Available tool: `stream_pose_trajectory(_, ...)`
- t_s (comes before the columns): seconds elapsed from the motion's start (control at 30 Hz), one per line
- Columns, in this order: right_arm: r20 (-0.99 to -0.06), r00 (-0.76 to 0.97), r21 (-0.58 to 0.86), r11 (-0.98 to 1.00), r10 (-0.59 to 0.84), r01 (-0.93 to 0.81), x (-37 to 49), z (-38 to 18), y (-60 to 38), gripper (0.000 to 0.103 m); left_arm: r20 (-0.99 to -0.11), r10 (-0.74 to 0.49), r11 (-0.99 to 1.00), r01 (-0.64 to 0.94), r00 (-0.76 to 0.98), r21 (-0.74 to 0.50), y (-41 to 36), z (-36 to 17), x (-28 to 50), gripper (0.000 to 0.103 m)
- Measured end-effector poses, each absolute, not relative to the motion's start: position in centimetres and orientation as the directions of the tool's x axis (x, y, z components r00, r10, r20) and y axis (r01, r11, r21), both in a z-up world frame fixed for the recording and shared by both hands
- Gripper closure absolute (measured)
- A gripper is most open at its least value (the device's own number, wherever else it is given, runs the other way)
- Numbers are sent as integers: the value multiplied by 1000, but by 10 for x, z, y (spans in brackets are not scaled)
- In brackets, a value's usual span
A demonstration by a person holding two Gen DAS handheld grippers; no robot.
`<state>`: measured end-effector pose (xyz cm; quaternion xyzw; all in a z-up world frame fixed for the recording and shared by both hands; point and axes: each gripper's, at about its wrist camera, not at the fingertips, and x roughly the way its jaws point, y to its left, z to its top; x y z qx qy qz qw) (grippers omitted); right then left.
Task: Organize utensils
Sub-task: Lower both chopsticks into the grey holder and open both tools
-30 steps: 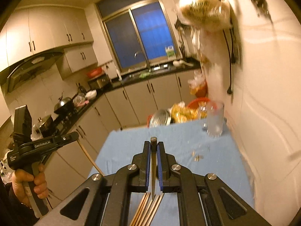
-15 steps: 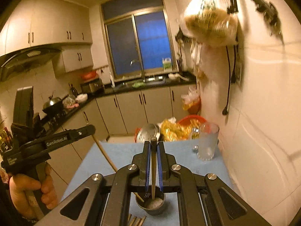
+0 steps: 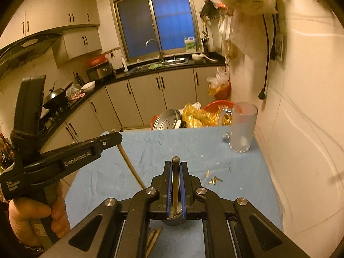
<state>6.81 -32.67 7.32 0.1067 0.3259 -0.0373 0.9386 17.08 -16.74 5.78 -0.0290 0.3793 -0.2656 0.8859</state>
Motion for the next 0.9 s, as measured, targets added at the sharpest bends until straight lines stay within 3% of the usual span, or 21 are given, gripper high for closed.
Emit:
stream_pose_trajectory(0.37,-628,778,191,966,-15,173,66,69,-332,91,-679,-475,869,422,560,-259,-163,53,168,92)
stream_pose_trajectory(0.43,-625,780,192,965,-20,179,62,71,-331,91,-673,-481,867,420,561,-270,-159,55,166,76)
stream_pose_trajectory(0.5,-623,782,191,963,-30,189,58,74,-331,88,-658,-490,865,414,572,-285,-153,59,163,47)
stream_pose_trajectory(0.53,-620,784,193,962,-32,192,56,76,-331,87,-644,-489,868,405,588,-288,-148,62,161,43)
stream_pose_trajectory(0.7,-615,787,190,961,-43,200,40,81,-330,82,-637,-461,885,369,617,-283,-116,67,153,41)
stream_pose_trajectory(0.9,-680,733,211,952,-19,221,20,51,-322,80,-693,-392,920,252,605,-300,-56,41,143,41)
